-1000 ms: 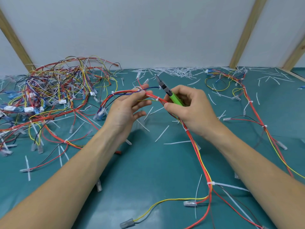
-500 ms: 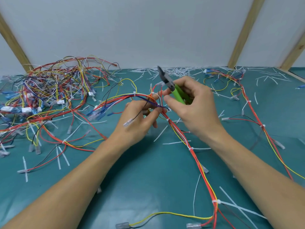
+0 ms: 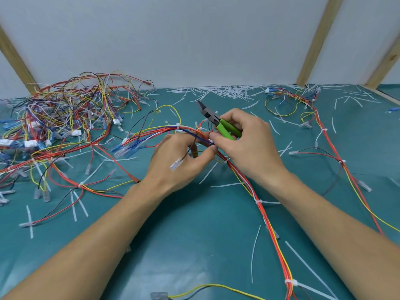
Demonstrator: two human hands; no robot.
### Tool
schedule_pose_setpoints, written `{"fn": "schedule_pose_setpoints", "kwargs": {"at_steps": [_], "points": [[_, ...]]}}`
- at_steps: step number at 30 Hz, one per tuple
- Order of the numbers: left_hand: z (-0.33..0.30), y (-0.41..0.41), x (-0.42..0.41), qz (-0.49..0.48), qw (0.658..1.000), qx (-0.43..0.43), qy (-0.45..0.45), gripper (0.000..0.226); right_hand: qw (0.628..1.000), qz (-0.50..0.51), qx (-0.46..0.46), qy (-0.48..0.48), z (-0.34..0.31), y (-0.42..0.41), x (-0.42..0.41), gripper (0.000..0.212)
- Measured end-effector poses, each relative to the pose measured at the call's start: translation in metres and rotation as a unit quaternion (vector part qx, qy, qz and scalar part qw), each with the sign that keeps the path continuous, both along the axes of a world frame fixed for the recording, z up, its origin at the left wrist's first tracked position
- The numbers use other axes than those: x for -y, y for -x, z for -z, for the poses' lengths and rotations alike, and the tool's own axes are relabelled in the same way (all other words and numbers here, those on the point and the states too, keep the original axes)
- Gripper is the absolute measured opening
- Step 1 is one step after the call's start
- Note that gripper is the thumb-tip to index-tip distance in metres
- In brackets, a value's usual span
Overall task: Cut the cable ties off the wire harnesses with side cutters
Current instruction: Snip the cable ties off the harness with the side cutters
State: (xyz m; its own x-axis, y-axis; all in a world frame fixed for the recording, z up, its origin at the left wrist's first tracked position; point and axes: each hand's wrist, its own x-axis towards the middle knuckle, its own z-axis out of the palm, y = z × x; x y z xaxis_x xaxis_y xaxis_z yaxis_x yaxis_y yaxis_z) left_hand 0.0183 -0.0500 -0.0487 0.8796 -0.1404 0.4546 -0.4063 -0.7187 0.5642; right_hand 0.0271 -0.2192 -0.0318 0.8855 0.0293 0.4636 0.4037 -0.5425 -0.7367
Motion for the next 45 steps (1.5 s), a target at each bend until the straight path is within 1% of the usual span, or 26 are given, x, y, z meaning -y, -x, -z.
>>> {"fn": "schedule_pose_setpoints", "kwargs": {"at_steps": [2, 3, 5, 6, 8, 10, 12, 14, 15, 16, 18, 19, 20, 21, 23, 24, 26, 28, 32, 36, 38, 40, 42, 45], "points": [[-0.001, 0.002, 0.002, -0.018, 1.000, -0.004, 0.014, 0.030, 1.000, 0.008, 0.003, 0.004, -0.002, 0.001, 0.000, 0.014], [-0.002, 0.003, 0.002, -0.023, 0.999, -0.016, 0.038, 0.036, 1.000, 0.015, 0.004, 0.005, -0.002, 0.001, 0.001, 0.014], [-0.007, 0.006, 0.003, -0.029, 0.989, -0.055, 0.131, 0.053, 1.000, 0.028, 0.004, 0.004, -0.004, 0.001, 0.002, 0.014], [-0.009, 0.004, 0.002, -0.042, 0.981, -0.068, 0.178, 0.055, 0.999, 0.034, 0.002, 0.004, -0.005, 0.001, 0.003, 0.013], [-0.011, 0.000, -0.002, -0.070, 0.968, -0.079, 0.227, 0.044, 0.999, 0.046, -0.002, 0.004, -0.005, 0.001, 0.004, 0.013], [-0.012, -0.005, -0.005, -0.059, 0.956, -0.089, 0.272, 0.028, 0.998, 0.057, -0.005, 0.003, -0.005, 0.001, 0.005, 0.014], [-0.012, -0.010, -0.008, -0.055, 0.935, -0.106, 0.333, 0.022, 0.998, 0.064, -0.004, 0.004, -0.007, 0.000, 0.007, 0.015], [-0.013, -0.014, -0.015, -0.084, 0.915, -0.117, 0.377, 0.020, 0.997, 0.073, -0.002, 0.011, -0.009, -0.001, 0.009, 0.017], [-0.013, -0.016, -0.020, -0.103, 0.915, -0.098, 0.378, 0.019, 0.997, 0.079, -0.001, 0.014, -0.009, -0.003, 0.010, 0.017], [-0.013, -0.018, -0.024, -0.122, 0.925, -0.056, 0.356, 0.017, 0.996, 0.085, 0.000, 0.018, -0.009, -0.003, 0.011, 0.017], [-0.015, -0.015, -0.025, -0.130, 0.954, 0.055, 0.264, 0.017, 0.995, 0.092, 0.003, 0.029, -0.008, -0.004, 0.012, 0.016], [-0.017, -0.011, -0.020, -0.112, 0.966, 0.098, 0.210, 0.017, 0.995, 0.091, 0.003, 0.038, -0.006, -0.004, 0.011, 0.016], [-0.017, -0.006, -0.014, -0.086, 0.975, 0.122, 0.163, 0.017, 0.995, 0.086, 0.002, 0.047, -0.005, -0.003, 0.009, 0.016], [-0.016, -0.003, -0.008, -0.058, 0.982, 0.123, 0.128, 0.017, 0.995, 0.077, 0.002, 0.057, -0.003, -0.001, 0.006, 0.017], [-0.012, 0.002, 0.003, -0.022, 0.994, 0.078, 0.075, 0.019, 0.995, 0.056, 0.006, 0.077, 0.000, 0.002, 0.000, 0.018], [-0.010, 0.003, 0.006, -0.020, 0.998, 0.045, 0.049, 0.020, 0.995, 0.048, 0.008, 0.087, 0.001, 0.003, -0.003, 0.019], [-0.006, 0.002, 0.004, -0.050, 0.999, -0.010, -0.012, 0.023, 0.995, 0.038, 0.009, 0.096, 0.002, 0.004, -0.006, 0.019], [-0.004, -0.001, 0.000, -0.068, 0.996, -0.038, -0.048, 0.024, 0.994, 0.034, 0.010, 0.100, 0.003, 0.005, -0.006, 0.018], [-0.006, -0.002, -0.003, -0.017, 0.995, -0.085, -0.045, 0.012, 0.993, 0.033, 0.026, 0.110, 0.001, 0.004, -0.003, 0.016], [-0.009, -0.002, -0.003, 0.036, 0.998, -0.046, -0.021, 0.013, 0.991, 0.035, 0.077, 0.104, 0.000, 0.003, -0.001, 0.018], [-0.009, -0.002, -0.003, 0.048, 0.998, -0.026, 0.009, 0.016, 0.993, 0.050, 0.092, 0.064, -0.001, 0.002, 0.001, 0.020], [-0.010, -0.002, -0.003, 0.059, 0.997, -0.016, 0.047, 0.018, 0.996, 0.048, 0.077, 0.010, -0.003, -0.001, 0.004, 0.022], [-0.010, -0.001, -0.003, 0.062, 0.995, -0.009, 0.072, 0.018, 0.998, 0.028, 0.047, -0.023, -0.004, -0.003, 0.006, 0.026], [-0.009, -0.002, -0.003, 0.059, 0.995, -0.020, 0.081, 0.017, 1.000, 0.009, 0.006, -0.017, -0.003, -0.004, 0.007, 0.036]]}}
